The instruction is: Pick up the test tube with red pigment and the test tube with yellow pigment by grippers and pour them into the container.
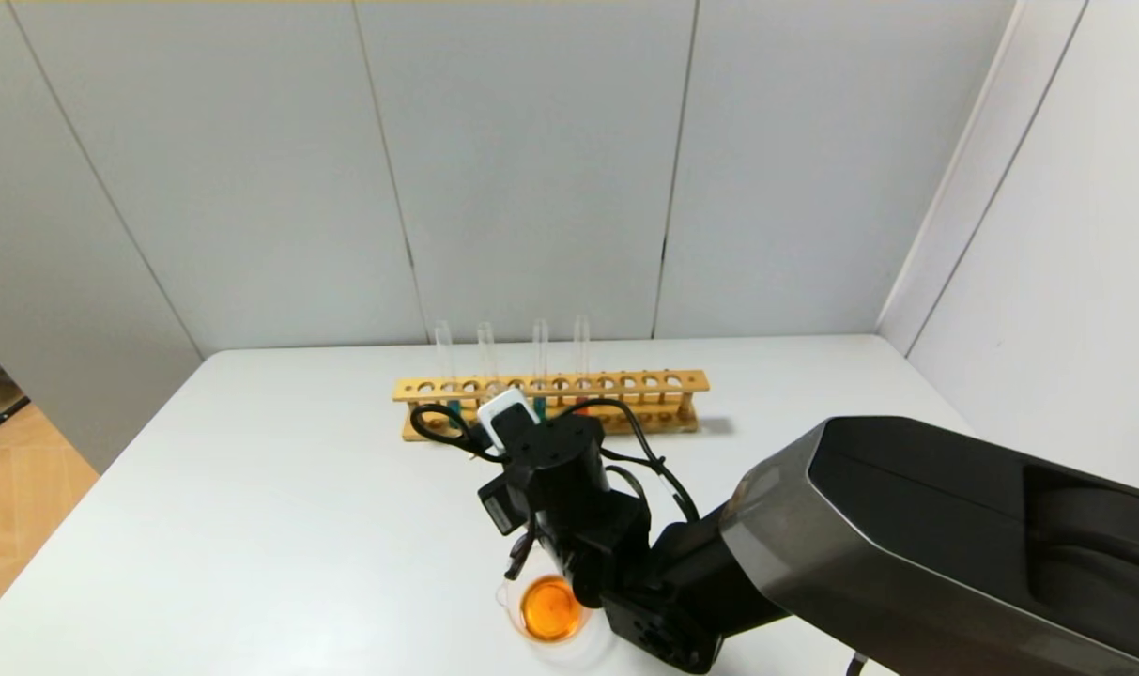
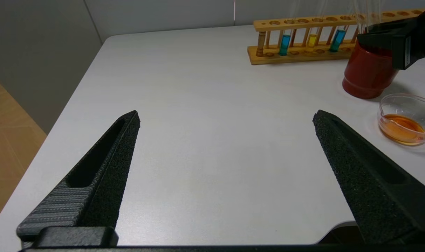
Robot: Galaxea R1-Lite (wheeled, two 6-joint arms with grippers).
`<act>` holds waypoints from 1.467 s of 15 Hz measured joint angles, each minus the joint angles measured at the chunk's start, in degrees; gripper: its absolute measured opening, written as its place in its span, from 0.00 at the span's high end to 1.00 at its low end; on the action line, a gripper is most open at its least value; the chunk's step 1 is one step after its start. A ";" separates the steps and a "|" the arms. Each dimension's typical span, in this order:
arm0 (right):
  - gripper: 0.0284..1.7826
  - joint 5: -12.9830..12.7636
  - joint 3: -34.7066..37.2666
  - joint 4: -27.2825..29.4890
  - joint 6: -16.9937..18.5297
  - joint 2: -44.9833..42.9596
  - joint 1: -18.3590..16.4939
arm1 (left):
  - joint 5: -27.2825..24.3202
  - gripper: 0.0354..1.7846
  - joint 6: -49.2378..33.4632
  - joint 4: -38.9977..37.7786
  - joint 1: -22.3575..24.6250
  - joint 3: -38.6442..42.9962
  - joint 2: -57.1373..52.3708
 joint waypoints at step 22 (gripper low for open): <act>0.03 -2.89 2.95 0.77 -9.67 -30.03 -5.55 | 0.00 0.02 0.00 0.00 0.00 0.00 0.00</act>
